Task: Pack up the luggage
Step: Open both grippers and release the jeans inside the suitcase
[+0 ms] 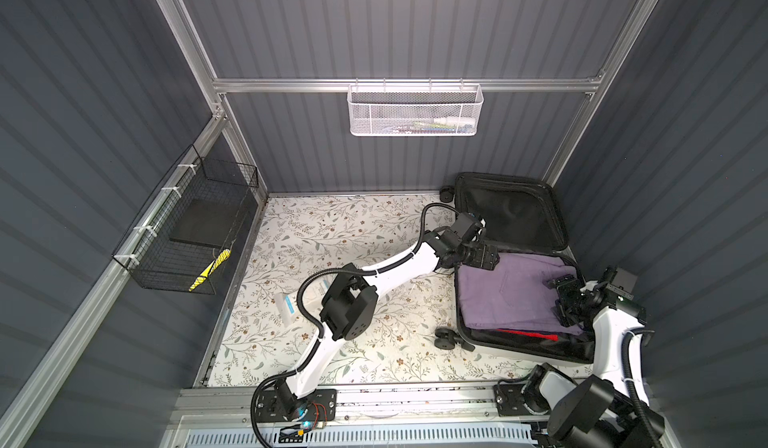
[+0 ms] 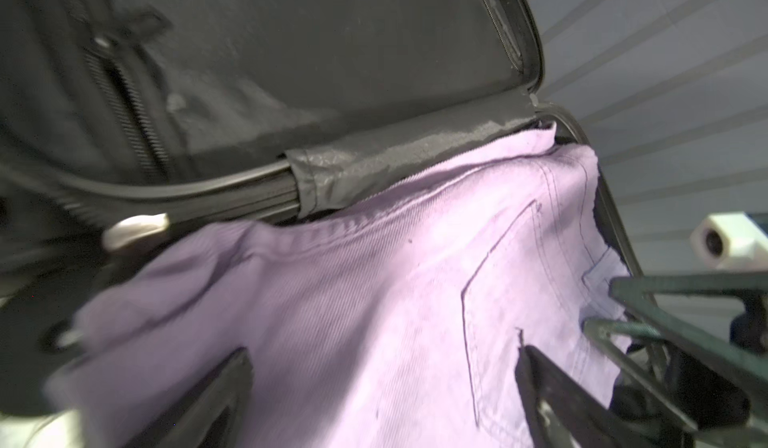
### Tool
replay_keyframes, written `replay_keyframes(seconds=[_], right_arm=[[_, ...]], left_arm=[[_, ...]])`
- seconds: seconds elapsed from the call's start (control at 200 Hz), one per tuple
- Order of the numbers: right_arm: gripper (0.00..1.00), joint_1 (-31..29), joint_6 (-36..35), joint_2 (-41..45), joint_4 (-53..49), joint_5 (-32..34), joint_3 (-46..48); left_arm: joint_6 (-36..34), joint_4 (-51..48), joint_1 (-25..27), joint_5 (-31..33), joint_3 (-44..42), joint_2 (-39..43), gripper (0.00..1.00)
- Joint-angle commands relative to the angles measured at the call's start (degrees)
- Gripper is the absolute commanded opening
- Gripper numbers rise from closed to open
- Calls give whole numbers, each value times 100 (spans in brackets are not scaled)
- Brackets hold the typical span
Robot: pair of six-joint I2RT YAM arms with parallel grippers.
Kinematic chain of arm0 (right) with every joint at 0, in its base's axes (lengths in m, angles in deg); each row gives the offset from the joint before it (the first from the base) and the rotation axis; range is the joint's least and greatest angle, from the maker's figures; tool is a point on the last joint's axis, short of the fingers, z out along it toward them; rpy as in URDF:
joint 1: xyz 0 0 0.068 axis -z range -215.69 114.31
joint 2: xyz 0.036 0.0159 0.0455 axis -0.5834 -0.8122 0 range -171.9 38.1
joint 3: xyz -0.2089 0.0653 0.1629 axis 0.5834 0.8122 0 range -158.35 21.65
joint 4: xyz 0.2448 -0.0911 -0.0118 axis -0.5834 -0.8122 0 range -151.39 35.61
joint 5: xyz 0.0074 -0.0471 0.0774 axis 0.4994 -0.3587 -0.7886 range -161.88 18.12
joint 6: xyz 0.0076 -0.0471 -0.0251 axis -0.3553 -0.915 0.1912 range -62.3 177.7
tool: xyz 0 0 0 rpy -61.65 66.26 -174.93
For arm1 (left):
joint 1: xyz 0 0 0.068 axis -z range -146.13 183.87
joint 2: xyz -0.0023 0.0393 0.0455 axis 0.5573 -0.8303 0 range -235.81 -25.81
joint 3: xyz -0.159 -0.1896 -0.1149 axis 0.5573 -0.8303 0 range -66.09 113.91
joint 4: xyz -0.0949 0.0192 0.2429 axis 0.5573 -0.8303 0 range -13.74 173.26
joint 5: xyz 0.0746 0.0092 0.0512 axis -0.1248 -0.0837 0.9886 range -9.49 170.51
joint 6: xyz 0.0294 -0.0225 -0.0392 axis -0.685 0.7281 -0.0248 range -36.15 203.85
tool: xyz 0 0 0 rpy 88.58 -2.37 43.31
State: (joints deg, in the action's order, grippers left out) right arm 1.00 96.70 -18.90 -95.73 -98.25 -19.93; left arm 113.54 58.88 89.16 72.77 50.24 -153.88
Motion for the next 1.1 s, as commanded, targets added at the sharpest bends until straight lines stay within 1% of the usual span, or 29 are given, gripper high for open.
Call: replay_keyframes(seconds=[0.0,0.15,0.215,0.305,0.645,0.79,0.96,1.091], right_arm=[[79,-23,8,108,37,-92,-30],[80,-29,15,154,63,-208,-55],[80,-29,2,171,65,-243,-63],[81,-30,2,188,68,-260,-69],[82,-22,-22,109,166,-330,-26],[82,-35,-5,53,239,-360,-10],[83,-164,-45,-84,332,-353,-8],[83,-534,-86,-288,406,-184,-17]], left_arm=[[-641,-606,-44,527,-66,799,100],[-1109,-1374,-114,1425,-24,903,100],[-1278,-1600,-128,1691,12,837,100],[-1432,-1690,-139,1792,15,725,100],[-1657,-1833,-135,1767,175,157,100],[-1701,-1921,-136,1936,189,-32,98],[-1521,-1904,-157,2382,-136,37,94],[-1176,-1728,-290,2630,-742,339,89]])
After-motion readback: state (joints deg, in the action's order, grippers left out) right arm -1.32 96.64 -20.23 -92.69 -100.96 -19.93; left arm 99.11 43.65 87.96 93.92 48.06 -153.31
